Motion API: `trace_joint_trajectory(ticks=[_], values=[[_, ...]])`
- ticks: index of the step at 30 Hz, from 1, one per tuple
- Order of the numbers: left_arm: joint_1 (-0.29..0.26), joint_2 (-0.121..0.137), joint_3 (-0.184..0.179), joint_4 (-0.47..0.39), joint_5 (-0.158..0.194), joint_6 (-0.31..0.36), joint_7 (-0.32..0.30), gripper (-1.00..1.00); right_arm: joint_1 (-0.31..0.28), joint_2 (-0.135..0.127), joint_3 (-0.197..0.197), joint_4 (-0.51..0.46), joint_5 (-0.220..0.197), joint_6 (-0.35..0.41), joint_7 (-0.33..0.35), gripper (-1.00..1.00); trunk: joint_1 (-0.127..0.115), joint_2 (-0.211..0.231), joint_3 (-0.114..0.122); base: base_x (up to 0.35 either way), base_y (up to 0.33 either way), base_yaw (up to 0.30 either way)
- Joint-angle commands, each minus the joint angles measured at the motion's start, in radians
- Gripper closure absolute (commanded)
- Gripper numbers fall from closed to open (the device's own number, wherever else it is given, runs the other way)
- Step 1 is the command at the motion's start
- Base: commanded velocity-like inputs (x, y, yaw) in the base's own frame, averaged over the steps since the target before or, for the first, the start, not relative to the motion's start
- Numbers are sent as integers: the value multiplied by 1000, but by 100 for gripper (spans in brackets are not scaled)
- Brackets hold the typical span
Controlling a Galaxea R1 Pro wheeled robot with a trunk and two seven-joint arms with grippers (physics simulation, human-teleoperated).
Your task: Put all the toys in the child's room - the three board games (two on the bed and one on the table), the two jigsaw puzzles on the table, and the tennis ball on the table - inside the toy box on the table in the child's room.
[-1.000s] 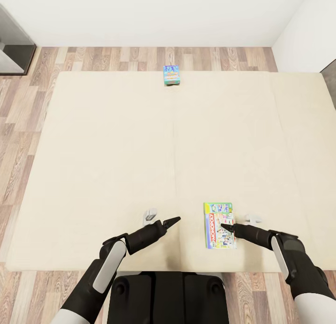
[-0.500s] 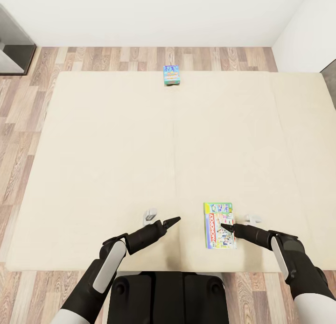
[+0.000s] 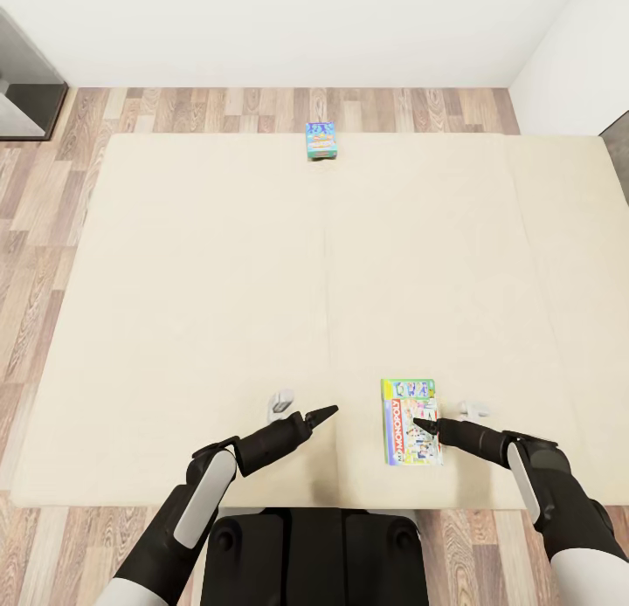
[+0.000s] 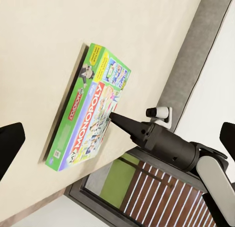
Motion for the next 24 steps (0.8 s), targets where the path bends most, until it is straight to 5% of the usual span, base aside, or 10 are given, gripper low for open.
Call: trace_joint_trajectory(ticks=[1, 12, 24], values=[[0, 0, 1, 0, 5, 7, 0, -100, 0, 0, -2, -1, -3, 8, 3, -100, 0, -1, -1, 0, 0, 0], [-1, 0, 1, 0, 5, 7, 0, -100, 0, 0, -2, -1, -4, 7, 3, -100, 0, -1, -1, 0, 70, 0], [0, 0, 1, 0, 5, 7, 0, -100, 0, 0, -2, -2, -5, 7, 6, -100, 0, -1, -1, 0, 243, 0]])
